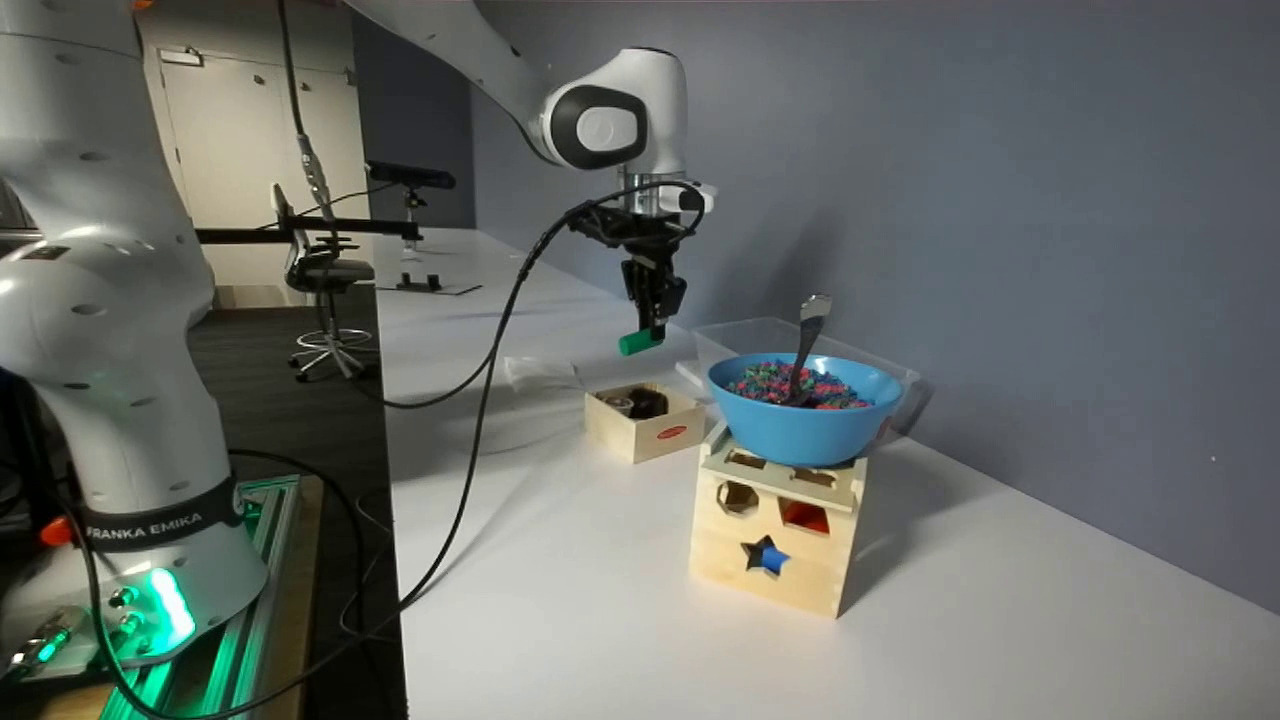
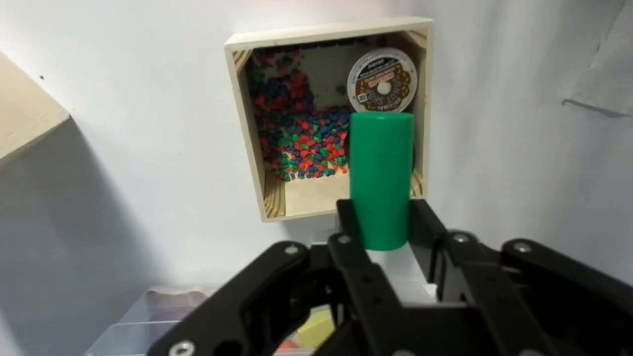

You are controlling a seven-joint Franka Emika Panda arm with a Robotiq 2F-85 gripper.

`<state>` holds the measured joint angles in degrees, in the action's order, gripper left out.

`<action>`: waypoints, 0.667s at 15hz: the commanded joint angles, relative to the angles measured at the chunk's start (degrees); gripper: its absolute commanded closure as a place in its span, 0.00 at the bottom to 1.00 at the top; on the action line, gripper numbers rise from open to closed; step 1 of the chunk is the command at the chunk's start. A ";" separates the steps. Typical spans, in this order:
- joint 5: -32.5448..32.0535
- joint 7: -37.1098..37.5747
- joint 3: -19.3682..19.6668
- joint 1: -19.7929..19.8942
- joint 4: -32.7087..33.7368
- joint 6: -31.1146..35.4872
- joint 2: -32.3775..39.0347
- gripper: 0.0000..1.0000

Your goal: Remove the white container from the lunchbox and put it in the wooden box

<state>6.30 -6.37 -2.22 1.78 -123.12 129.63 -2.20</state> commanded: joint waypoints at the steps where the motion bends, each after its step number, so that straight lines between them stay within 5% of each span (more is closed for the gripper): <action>1: -0.07 0.07 0.82 -0.83 0.15 -0.10 0.03 0.92; 10: -7.71 0.98 0.45 -1.46 5.55 -4.18 7.50 0.92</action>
<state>1.01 -6.36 -2.20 1.26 -120.72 127.48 2.34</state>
